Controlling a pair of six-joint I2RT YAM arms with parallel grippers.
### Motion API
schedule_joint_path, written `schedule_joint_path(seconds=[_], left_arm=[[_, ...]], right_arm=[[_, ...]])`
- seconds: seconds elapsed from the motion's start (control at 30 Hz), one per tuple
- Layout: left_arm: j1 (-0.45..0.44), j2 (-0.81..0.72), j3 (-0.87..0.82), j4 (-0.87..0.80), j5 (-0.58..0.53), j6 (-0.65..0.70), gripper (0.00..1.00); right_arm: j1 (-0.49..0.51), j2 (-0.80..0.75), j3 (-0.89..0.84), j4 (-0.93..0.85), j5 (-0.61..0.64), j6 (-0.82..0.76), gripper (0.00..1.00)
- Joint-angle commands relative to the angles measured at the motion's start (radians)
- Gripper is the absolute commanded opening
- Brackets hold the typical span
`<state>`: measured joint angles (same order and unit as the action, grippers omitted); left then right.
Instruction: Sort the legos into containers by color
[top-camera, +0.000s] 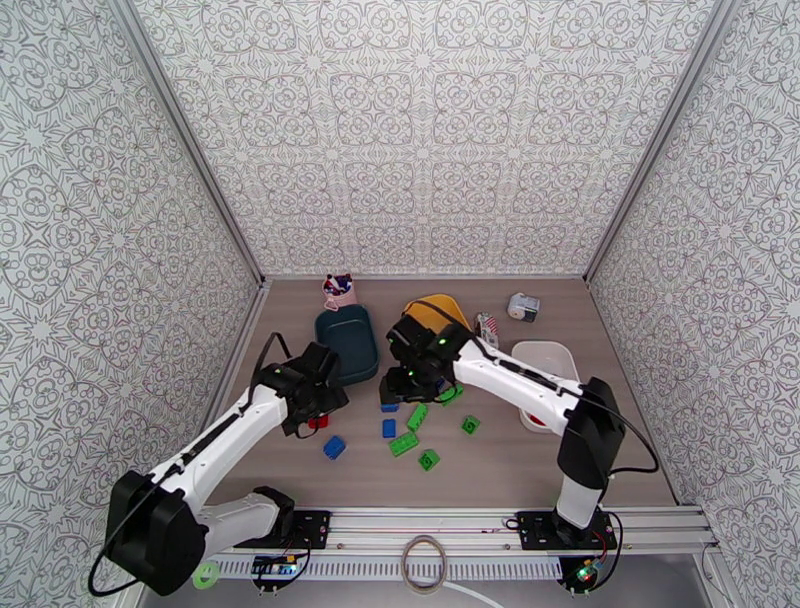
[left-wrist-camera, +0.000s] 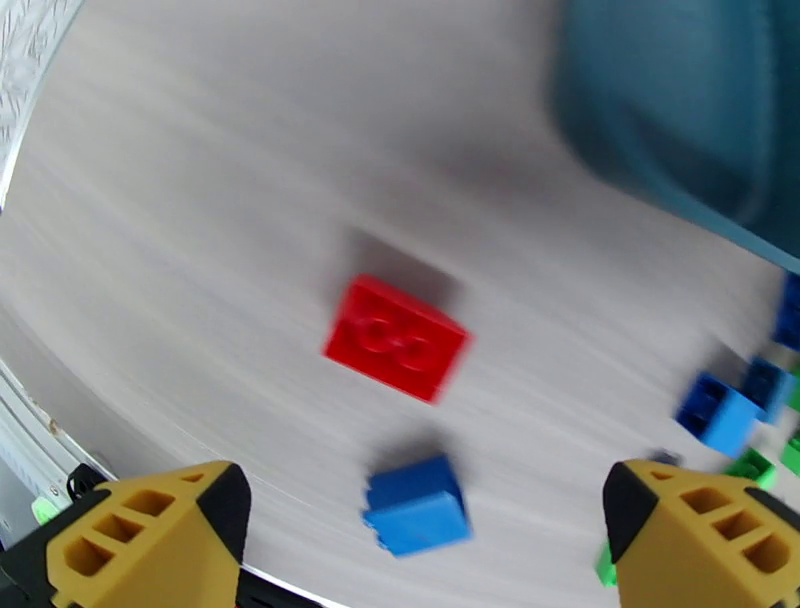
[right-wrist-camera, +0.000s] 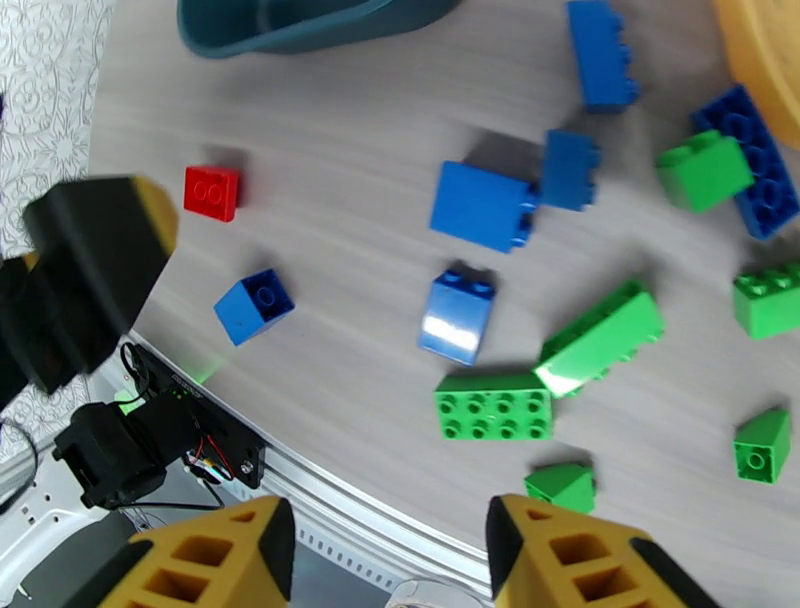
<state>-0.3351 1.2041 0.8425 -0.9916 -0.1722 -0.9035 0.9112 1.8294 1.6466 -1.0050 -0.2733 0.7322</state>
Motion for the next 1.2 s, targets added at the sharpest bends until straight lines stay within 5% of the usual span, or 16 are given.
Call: schedule_joint_path(seconds=[0.0,0.6,1.17], left_arm=[[0.06,0.005,-0.044,0.091,0.062,0.075,0.99],[0.094,0.222,-0.092,0.245,0.142,0.233,0.79],[0.095,0.239,-0.099,0.238,0.133,0.235,0.55]], right_arm=[[-0.001,0.012,0.051,-0.04,0.001,-0.019,0.56],[-0.001,0.014,0.075,-0.078,0.034,-0.019,0.55],[-0.003,0.006,0.074,-0.083,0.051,-0.013,0.54]])
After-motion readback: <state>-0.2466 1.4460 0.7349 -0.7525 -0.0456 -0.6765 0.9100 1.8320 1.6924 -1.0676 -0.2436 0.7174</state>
